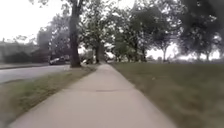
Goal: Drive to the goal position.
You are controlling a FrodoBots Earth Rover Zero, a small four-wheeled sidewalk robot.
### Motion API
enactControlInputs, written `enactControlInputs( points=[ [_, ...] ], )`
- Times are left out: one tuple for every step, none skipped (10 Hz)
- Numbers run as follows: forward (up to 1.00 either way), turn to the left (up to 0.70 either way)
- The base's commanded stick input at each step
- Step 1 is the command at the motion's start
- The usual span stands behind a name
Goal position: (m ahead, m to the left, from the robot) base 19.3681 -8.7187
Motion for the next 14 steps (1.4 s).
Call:
enactControlInputs(
  points=[
    [1.0, 0.0],
    [1.0, 0.0],
    [1.0, 0.0],
    [1.0, 0.0],
    [1.0, 0.0],
    [1.0, 0.0],
    [1.0, 0.0],
    [1.0, 0.0],
    [1.0, 0.0],
    [1.0, 0.0],
    [1.0, 0.0],
    [1.0, 0.0],
    [1.0, 0.0],
    [1.0, 0.0]
  ],
)
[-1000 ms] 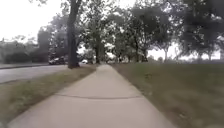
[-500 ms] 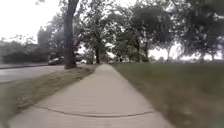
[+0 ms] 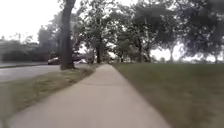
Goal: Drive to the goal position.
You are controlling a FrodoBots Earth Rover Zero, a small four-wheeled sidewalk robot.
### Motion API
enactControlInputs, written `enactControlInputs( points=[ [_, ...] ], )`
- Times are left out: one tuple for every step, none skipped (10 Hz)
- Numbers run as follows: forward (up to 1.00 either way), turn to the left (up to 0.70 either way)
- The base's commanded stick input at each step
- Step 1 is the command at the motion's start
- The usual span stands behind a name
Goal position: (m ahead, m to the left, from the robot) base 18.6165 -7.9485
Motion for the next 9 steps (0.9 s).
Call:
enactControlInputs(
  points=[
    [1.0, 0.0],
    [1.0, 0.0],
    [1.0, 0.0],
    [1.0, 0.0],
    [1.0, 0.0],
    [1.0, 0.0],
    [1.0, 0.0],
    [1.0, 0.0],
    [1.0, 0.0]
  ],
)
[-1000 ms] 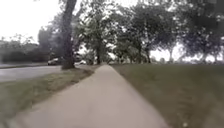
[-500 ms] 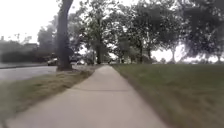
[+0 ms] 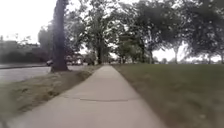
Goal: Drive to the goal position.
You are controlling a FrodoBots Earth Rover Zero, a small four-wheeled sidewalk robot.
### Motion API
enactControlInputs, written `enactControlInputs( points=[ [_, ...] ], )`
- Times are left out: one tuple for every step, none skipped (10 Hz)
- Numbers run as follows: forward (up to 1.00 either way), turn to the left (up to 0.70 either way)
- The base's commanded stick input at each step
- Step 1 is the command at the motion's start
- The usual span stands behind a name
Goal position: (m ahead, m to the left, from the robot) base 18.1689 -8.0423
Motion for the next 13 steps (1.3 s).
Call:
enactControlInputs(
  points=[
    [1.0, 0.0],
    [1.0, 0.0],
    [1.0, 0.0],
    [1.0, 0.0],
    [1.0, 0.0],
    [1.0, 0.0],
    [1.0, 0.0],
    [1.0, 0.0],
    [1.0, 0.0],
    [1.0, 0.0],
    [1.0, 0.0],
    [1.0, 0.0],
    [1.0, 0.0]
  ],
)
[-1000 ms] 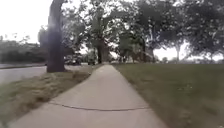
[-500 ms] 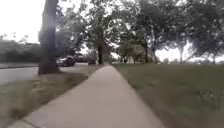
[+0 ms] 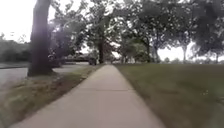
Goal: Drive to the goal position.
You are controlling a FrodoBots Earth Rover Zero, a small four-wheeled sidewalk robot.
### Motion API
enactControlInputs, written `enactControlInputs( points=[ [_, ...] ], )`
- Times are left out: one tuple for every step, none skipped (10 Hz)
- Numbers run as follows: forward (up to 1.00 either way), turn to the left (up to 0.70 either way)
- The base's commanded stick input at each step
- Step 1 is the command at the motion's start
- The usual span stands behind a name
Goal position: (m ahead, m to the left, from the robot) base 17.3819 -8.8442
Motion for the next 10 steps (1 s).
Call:
enactControlInputs(
  points=[
    [1.0, -0.06],
    [1.0, -0.26],
    [1.0, -0.28],
    [1.0, 0.0],
    [1.0, 0.0],
    [1.0, 0.0],
    [1.0, 0.0],
    [1.0, 0.0],
    [1.0, 0.0],
    [1.0, 0.0]
  ],
)
